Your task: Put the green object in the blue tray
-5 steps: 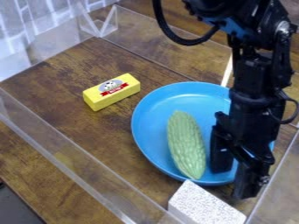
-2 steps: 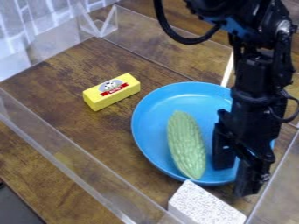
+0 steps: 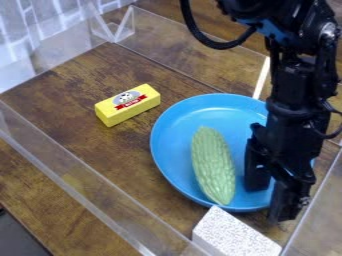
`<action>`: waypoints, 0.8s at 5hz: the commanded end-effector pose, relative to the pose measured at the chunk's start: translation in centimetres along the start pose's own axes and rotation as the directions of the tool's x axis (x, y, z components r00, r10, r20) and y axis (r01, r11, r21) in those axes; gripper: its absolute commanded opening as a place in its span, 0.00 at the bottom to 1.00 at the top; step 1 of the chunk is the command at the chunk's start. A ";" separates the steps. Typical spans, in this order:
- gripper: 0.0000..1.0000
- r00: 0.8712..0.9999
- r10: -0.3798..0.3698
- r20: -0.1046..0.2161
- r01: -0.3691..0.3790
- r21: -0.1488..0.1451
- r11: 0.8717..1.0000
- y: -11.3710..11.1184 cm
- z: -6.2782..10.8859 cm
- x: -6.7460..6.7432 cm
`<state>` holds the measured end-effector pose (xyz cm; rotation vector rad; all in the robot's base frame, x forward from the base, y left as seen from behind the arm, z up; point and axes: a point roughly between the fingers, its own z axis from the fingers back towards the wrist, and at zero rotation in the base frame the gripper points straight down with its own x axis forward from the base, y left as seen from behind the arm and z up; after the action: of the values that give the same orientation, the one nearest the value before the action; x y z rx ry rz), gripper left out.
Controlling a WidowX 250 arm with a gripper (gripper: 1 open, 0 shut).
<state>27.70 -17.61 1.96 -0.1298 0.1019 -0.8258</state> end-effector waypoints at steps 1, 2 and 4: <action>1.00 1.000 0.009 -0.004 -0.009 0.025 1.000 0.3 0.7 0.0; 1.00 1.000 0.015 -0.009 -0.015 0.037 0.999 0.5 1.2 0.0; 1.00 0.999 0.027 -0.016 -0.026 0.056 0.998 0.7 2.0 0.1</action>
<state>27.73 -16.87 2.45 -0.0664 0.1478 -0.7994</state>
